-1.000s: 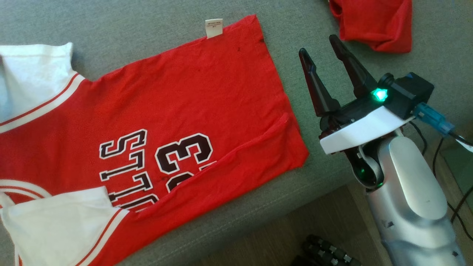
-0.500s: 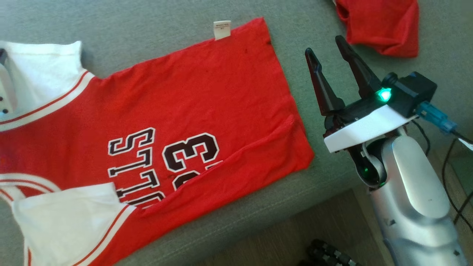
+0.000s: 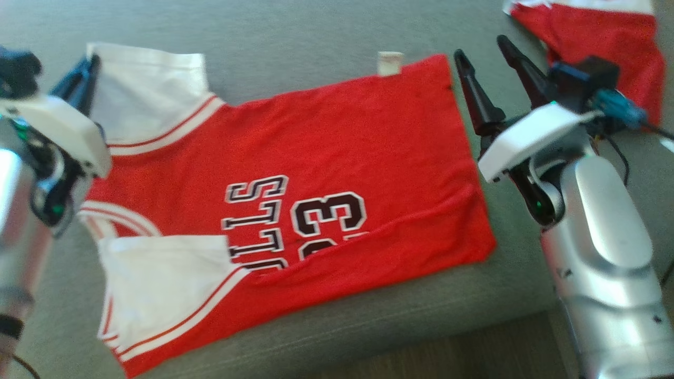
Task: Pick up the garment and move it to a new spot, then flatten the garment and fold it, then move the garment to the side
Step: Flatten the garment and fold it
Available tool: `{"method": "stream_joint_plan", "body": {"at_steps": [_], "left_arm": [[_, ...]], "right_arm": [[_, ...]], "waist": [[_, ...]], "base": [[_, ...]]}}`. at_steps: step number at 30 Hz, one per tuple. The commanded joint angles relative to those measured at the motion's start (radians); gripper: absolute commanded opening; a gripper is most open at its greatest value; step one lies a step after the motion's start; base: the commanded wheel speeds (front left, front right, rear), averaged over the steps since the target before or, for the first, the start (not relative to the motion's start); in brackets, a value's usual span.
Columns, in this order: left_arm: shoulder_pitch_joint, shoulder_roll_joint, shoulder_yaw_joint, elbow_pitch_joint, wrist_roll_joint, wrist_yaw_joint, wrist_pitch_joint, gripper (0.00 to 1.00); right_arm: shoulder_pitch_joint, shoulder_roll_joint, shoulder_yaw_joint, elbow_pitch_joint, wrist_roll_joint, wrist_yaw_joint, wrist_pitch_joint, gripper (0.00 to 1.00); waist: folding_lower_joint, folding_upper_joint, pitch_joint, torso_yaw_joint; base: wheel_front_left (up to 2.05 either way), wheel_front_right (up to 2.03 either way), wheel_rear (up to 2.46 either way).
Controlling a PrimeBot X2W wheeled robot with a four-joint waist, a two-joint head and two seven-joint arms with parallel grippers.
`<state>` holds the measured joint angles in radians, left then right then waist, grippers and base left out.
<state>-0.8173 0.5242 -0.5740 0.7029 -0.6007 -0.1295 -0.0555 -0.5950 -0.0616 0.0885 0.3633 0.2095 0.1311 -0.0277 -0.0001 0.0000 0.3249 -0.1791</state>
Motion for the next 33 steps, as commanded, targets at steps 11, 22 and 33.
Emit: {"method": "stream_joint_plan", "body": {"at_steps": [11, 22, 33], "left_arm": [[0.121, 0.000, 0.009, -0.258, 0.020, 0.114, -0.082, 0.00], [0.150, -0.038, -0.034, -0.312, 0.039, 0.144, -0.080, 0.00], [0.130, -0.046, -0.053, -0.300, 0.045, 0.141, -0.079, 0.00]], "right_arm": [[-0.204, -0.022, -0.009, 0.331, -0.185, 0.000, 0.085, 1.00], [-0.355, -0.108, -0.050, 0.624, -0.228, 0.000, 0.096, 1.00], [-0.421, -0.124, -0.089, 0.784, -0.270, 0.000, 0.094, 1.00]], "waist": [[0.0001, 0.0000, -0.053, 0.189], [0.0001, 0.0000, -0.030, 0.243], [0.0001, 0.0000, -0.014, 0.240]], "base": [[0.00, 0.00, 0.00], [0.00, 0.00, 0.00], [0.00, 0.00, 0.00]]}}
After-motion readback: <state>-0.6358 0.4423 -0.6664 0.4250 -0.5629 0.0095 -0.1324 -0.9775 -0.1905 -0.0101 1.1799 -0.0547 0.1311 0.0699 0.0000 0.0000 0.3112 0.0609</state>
